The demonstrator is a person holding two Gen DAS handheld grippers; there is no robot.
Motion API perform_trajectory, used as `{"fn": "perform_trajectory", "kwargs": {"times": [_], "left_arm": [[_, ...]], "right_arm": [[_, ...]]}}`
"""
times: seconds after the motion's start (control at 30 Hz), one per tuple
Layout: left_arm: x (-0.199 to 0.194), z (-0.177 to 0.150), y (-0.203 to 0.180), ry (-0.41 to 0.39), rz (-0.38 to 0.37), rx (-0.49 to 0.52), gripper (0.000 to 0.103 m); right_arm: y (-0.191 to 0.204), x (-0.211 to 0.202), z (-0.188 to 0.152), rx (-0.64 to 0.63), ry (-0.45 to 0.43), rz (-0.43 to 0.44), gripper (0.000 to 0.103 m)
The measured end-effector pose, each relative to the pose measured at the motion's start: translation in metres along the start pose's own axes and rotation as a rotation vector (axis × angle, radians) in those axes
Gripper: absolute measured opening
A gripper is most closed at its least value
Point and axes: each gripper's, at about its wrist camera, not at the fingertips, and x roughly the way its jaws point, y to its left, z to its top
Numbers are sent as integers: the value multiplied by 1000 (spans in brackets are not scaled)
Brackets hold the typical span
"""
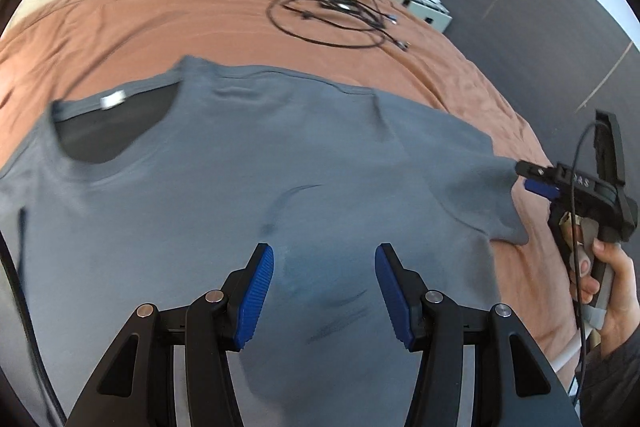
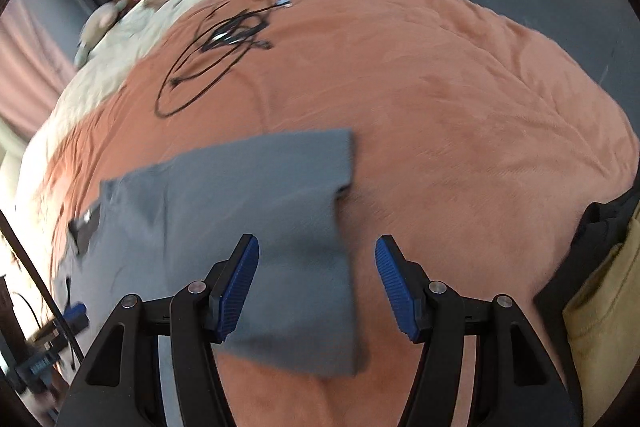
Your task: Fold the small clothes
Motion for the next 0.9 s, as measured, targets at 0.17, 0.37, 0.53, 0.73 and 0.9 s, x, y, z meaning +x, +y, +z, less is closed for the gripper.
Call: {"fn": "perform_trajectory", "kwargs": {"times": [0.17, 0.37, 0.53, 0.73, 0.9], "left_arm": [[24, 11, -29, 6, -1, 68, 55], [47, 15, -50, 21, -45, 106, 37], [69, 19, -66, 36, -60, 130, 26], [90, 18, -79, 56, -66, 115, 25], [78, 21, -66, 76, -113, 55, 25]], "right_arm": [[-6, 22, 9, 75, 18, 80, 59], [-15, 40, 16, 125, 71, 178, 22], [-10, 25, 31, 59, 53, 191, 5], [26, -6, 39, -64, 35, 169, 4], [71, -23, 37, -170, 26, 153, 4]]}}
